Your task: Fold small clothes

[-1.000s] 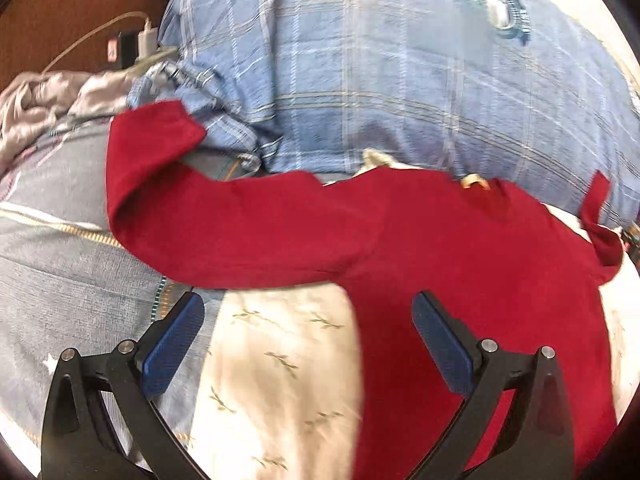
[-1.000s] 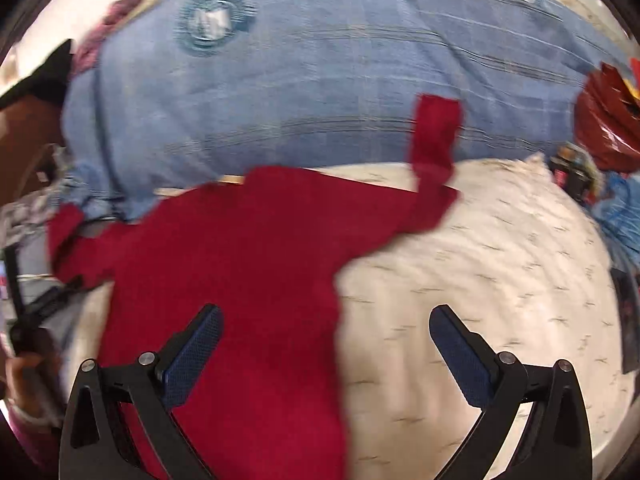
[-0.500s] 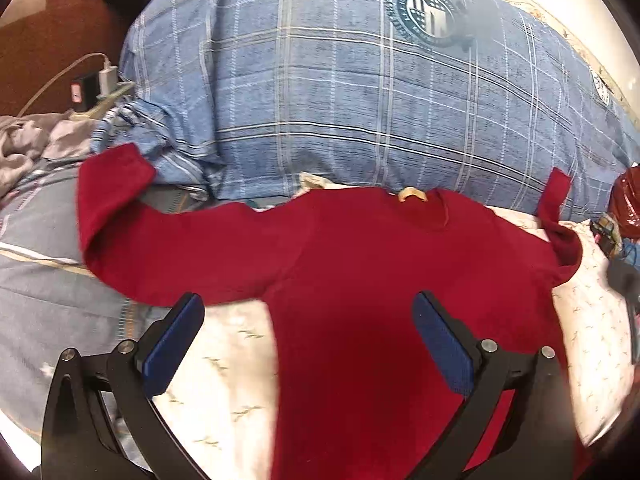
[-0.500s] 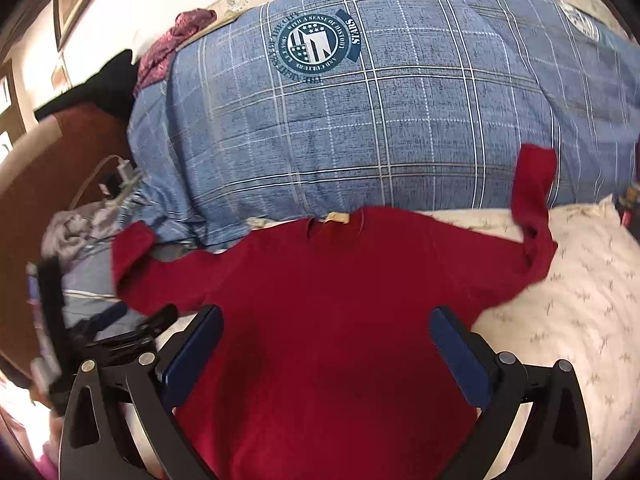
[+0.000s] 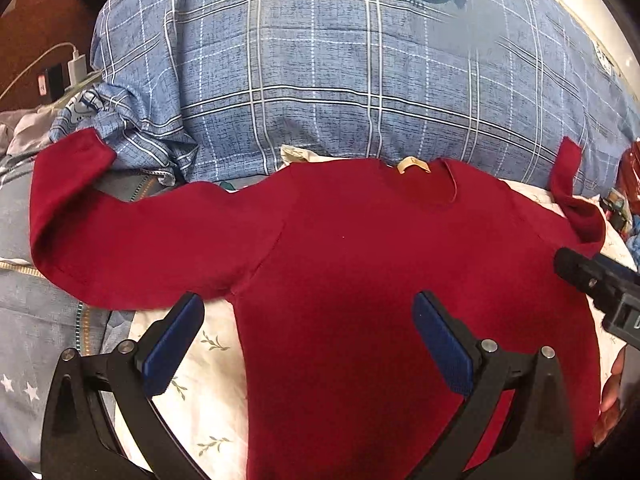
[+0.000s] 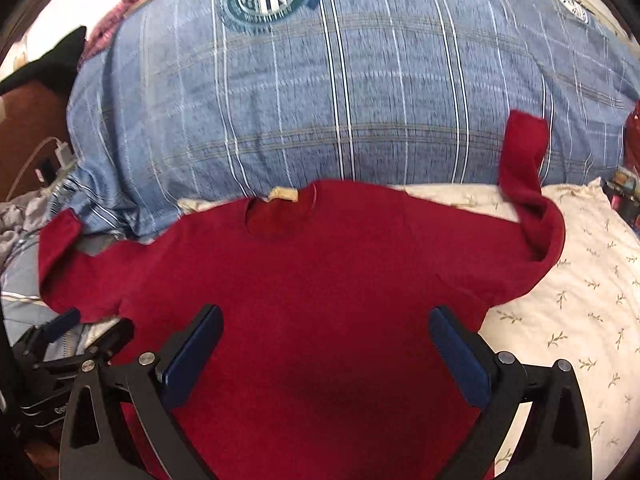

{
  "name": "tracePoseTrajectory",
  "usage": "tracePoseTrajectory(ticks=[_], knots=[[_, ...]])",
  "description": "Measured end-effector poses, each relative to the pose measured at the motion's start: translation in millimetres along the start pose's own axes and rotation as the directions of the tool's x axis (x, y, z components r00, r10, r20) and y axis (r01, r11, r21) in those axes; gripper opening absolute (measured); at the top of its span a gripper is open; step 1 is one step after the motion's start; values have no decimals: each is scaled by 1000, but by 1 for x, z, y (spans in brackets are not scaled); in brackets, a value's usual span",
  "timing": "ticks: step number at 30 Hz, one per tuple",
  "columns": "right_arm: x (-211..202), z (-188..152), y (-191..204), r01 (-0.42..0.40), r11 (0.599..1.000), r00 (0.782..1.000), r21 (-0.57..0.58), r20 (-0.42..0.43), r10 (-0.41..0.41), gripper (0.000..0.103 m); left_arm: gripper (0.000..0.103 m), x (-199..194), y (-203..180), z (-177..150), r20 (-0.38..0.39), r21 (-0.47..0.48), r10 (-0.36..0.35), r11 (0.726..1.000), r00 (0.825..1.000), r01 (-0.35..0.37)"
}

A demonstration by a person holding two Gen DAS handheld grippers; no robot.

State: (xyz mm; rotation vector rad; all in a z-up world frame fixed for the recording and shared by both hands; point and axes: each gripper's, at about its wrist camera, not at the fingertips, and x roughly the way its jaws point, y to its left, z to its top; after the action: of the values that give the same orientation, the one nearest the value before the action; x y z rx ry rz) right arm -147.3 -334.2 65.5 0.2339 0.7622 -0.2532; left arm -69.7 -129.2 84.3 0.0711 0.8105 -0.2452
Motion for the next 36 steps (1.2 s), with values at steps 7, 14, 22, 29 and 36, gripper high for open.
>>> tracePoseTrajectory(ticks=[7,14,22,29,36], knots=[[-4,21,12,-18,998,998,-52,-56,15,102,103,2,15,6,-3,-40,14,999,1000,-14],[-3,37,27,-36,998,998,-58,-57,33,102,103,5,19,8,2,-44,34,998,999,-34],[9,26,46,-30,997,999,-72,-41,27,102,103,7,22,9,-2,-60,40,997,999,-40],[21,18,50,-34,998,998,-61,-63,30,102,103,9,26,8,-3,-69,44,997,999,-44],[27,14,54,-26,997,997,-77,-68,21,102,103,10,30,8,-1,-70,52,996,999,-52]])
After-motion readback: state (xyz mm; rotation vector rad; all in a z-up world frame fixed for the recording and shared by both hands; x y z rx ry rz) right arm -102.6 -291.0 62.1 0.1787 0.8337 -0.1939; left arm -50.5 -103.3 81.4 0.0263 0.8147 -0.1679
